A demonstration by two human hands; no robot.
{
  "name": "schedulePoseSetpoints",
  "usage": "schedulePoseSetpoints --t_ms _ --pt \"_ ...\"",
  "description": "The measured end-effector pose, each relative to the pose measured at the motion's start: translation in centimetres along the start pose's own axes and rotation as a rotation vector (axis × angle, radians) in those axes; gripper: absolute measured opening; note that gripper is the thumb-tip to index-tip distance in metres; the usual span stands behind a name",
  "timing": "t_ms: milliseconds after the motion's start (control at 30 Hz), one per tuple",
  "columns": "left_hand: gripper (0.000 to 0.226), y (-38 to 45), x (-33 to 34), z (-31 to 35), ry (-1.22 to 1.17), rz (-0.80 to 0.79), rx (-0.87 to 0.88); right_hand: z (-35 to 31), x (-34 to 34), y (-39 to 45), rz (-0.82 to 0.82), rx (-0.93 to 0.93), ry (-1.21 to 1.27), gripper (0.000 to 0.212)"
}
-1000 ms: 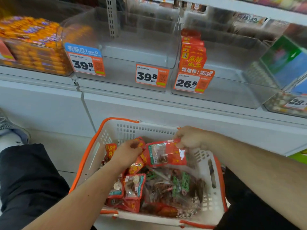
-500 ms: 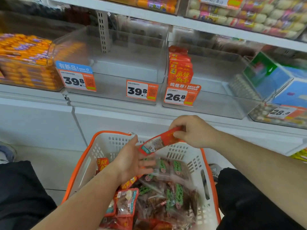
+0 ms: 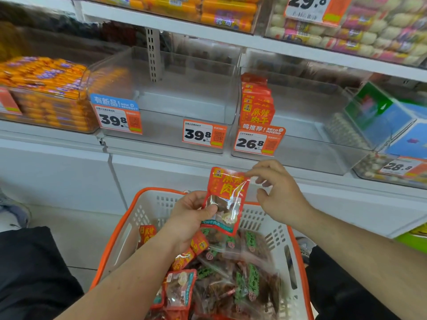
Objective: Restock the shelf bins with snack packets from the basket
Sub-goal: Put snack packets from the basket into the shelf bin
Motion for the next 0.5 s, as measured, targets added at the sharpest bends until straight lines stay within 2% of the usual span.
schedulePoseSetpoints --t_ms 33,100,167,300,400,500 --pt "0.023 0.0 0.1 0.3 0.018 0.012 0.024 0.7 0.1 0.1 -0.027 0.135 0.112 0.054" --pt "0.023 0.2 0.4 0.8 0.041 0.021 0.051 1.8 0.7 0.0 -0.076 0.34 0.276 0.042" --pt "0.024 0.2 0.7 0.9 0.06 0.023 0.063 2.0 1.1 -0.1 -0.095 0.422 0.333 0.025" --pt "0.024 0.1 1.4 1.1 0.085 0.016 0.083 2.8 2.2 -0.8 -0.109 0.556 0.523 0.012" --pt "0.024 0.2 2.5 3.0 0.148 -0.001 0.158 2.6 1.6 -0.6 -0.097 0.586 0.593 0.006" --pt "0.022 0.9 3.9 6.9 0.307 -0.013 0.327 0.7 -1.7 0.9 0.0 0.464 0.603 0.009"
Point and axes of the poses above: each hand's wrist, its own y-axis towards the middle knuckle, its own x-axis out of the palm, z = x × y, the point moved 10 cm from there along y, towards the middle knuckle, and after that the axes turned 4 degrees about x, right-handed, at the moved point
